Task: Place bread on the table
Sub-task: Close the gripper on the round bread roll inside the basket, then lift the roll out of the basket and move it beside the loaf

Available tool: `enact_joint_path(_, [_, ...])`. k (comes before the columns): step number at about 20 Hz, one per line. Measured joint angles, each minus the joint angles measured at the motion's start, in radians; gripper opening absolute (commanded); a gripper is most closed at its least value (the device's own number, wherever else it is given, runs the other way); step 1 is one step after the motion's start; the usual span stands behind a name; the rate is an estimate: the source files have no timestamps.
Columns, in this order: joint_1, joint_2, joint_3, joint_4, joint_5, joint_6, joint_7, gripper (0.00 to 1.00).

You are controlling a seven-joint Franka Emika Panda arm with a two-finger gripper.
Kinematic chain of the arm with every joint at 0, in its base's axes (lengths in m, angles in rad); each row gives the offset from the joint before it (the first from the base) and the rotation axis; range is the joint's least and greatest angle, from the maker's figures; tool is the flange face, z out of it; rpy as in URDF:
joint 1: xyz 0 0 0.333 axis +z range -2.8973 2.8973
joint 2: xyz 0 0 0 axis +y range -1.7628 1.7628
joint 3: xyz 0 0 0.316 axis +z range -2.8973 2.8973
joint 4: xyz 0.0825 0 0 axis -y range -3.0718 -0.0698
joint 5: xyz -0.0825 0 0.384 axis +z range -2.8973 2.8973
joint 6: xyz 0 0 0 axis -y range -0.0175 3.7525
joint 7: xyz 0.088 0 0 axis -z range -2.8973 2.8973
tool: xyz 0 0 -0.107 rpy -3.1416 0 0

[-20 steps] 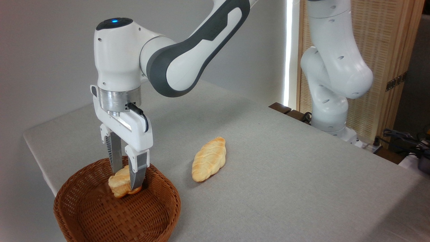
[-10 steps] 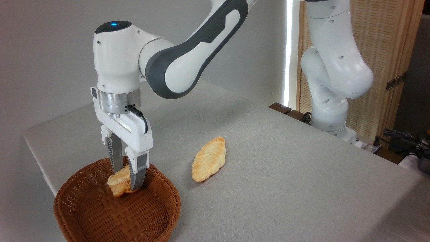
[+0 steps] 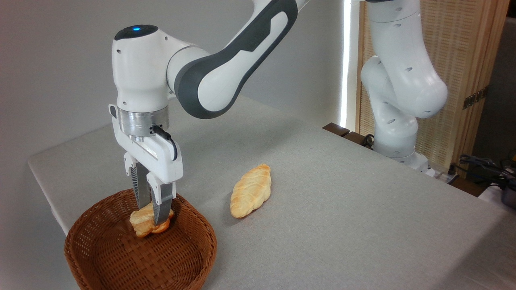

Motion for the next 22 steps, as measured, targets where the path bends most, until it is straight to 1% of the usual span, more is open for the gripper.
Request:
enact_joint_path(5, [0.002,-0.001,0.004,0.004,0.000,0.000,0.000,0.48])
enact_joint_path(11, [0.015,-0.022,0.018,0.012,0.000,0.000,-0.001,0.48])
enact_joint_path(16, [0.016,-0.059,0.038,0.013,-0.032,-0.004,-0.004,0.51])
enact_joint_path(18, [0.017,-0.090,0.054,0.013,-0.033,-0.036,-0.004,0.51])
enact_joint_path(20, [0.020,-0.120,0.069,0.013,-0.033,-0.094,-0.004,0.51])
enact_joint_path(22, [0.022,-0.138,0.070,0.013,-0.033,-0.155,-0.004,0.51])
